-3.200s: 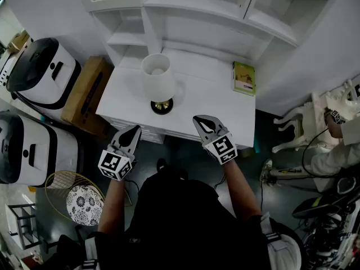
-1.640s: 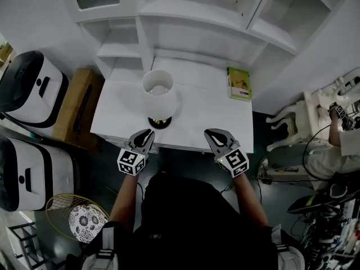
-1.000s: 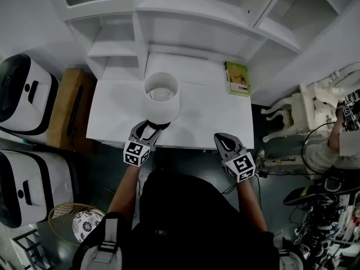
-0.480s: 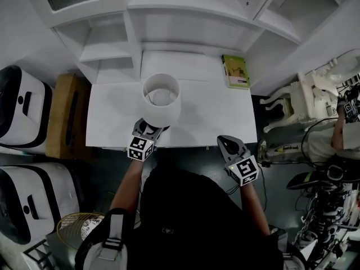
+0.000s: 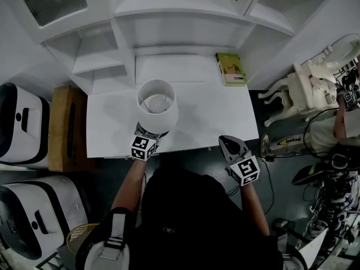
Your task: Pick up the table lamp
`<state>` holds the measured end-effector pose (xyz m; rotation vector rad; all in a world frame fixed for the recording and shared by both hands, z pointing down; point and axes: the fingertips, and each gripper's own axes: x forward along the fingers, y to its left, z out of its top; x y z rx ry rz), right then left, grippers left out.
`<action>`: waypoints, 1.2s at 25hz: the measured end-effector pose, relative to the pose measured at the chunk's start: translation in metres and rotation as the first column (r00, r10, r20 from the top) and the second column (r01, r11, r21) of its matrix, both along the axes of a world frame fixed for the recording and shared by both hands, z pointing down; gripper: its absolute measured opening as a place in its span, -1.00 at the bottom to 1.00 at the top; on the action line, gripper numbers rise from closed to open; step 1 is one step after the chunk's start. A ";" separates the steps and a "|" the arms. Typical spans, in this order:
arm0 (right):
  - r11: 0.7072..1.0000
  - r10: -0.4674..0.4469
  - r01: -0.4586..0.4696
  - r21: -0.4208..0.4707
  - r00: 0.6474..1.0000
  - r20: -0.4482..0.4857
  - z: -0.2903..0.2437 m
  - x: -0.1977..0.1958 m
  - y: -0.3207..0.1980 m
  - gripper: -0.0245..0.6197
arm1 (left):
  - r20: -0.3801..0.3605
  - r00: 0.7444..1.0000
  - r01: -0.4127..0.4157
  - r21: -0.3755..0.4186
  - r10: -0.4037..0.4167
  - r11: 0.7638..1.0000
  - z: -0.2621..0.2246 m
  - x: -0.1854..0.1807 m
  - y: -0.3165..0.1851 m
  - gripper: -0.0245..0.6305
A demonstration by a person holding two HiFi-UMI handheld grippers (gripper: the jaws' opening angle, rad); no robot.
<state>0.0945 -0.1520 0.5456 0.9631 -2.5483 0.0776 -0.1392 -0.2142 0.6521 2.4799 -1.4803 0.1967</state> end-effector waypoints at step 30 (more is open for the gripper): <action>0.990 0.137 -0.138 -0.028 0.990 -0.031 0.011 0.025 0.015 -0.90 | 0.022 0.997 -0.070 0.030 0.070 0.997 -0.009 0.016 -0.028 -0.58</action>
